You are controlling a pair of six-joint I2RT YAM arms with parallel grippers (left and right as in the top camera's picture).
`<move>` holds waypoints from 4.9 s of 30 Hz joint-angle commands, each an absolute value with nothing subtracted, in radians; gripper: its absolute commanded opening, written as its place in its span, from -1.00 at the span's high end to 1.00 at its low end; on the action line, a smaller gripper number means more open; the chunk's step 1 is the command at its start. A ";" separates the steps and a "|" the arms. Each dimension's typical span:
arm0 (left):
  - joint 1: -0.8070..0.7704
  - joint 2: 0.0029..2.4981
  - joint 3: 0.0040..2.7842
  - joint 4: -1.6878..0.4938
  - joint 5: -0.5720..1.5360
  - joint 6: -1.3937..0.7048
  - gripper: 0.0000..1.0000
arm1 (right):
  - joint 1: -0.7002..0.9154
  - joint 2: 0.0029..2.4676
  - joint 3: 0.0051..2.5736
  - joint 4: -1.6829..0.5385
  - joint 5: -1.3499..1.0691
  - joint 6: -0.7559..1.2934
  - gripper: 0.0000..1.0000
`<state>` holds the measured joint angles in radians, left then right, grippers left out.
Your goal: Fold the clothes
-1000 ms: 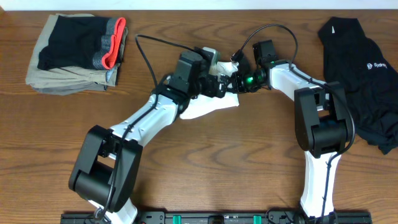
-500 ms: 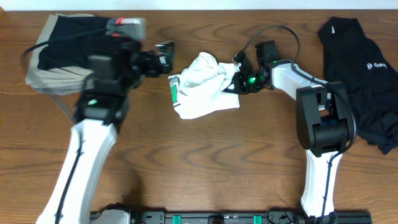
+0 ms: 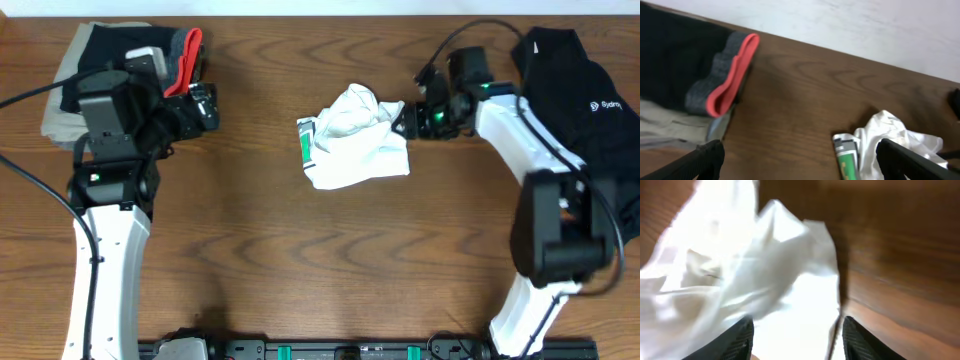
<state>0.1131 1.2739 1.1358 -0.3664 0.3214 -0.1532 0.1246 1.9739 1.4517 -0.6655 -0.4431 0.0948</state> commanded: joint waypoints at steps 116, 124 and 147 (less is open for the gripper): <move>0.124 1.351 1.145 -0.418 0.319 -0.078 -0.96 | 0.326 1.793 1.508 -0.945 -0.109 0.159 0.13; 0.124 1.352 1.145 -0.418 0.319 -0.078 -0.96 | 0.326 1.904 1.507 -0.745 -0.113 0.114 0.64; 0.124 1.352 1.145 -0.418 0.319 -0.078 -0.96 | 0.266 2.031 1.504 -0.724 -0.107 0.118 0.45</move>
<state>0.1211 1.3411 1.1358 -0.4160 0.3218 -0.0959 0.2810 2.0205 1.4967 -0.7238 -0.1120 0.1211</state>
